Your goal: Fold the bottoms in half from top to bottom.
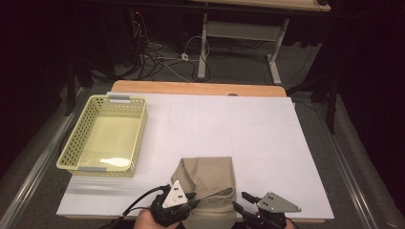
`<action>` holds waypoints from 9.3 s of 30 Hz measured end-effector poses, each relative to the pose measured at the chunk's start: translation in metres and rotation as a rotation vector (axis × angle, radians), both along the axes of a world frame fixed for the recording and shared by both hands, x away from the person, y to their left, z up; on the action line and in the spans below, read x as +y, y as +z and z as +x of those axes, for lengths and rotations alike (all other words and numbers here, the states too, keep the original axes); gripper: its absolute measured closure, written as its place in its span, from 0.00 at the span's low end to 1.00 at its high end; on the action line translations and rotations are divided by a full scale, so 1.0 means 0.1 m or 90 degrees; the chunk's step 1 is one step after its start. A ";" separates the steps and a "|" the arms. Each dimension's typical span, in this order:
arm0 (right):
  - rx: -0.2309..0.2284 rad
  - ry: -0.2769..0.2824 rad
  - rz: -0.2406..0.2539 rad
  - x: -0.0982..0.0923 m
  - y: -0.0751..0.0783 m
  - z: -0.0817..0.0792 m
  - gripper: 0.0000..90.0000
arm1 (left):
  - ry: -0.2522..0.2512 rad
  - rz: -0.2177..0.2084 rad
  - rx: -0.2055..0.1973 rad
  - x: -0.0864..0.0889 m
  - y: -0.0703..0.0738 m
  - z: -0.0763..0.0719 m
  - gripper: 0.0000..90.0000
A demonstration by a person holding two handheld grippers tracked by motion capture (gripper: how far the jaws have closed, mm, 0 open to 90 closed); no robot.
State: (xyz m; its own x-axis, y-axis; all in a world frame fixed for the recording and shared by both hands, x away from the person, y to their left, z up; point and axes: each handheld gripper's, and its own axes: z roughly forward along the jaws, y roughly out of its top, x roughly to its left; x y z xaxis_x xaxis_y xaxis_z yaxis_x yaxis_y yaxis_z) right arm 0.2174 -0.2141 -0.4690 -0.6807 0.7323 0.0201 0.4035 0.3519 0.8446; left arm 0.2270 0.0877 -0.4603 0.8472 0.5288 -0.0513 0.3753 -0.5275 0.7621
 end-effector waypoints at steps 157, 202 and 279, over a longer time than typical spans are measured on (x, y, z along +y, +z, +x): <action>0.086 -0.033 -0.037 0.38 -0.13 1.15 0.92 | 0.134 0.014 0.051 0.37 -0.21 0.76 0.92; 0.014 -0.106 -0.016 0.26 0.29 2.02 0.72 | 0.213 -0.016 0.024 0.38 0.11 1.55 0.57; 0.042 0.048 -0.019 0.23 -0.06 0.06 0.59 | 0.056 -0.077 0.002 0.37 -0.16 -0.03 0.40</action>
State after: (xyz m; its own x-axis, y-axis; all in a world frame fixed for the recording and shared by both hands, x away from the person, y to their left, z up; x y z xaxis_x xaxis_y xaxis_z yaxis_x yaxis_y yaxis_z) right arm 0.2233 -0.1914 -0.4751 -0.7315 0.6803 0.0453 0.4296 0.4084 0.8054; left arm 0.2238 0.1246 -0.4759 0.7972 0.5914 -0.1217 0.4192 -0.3972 0.8164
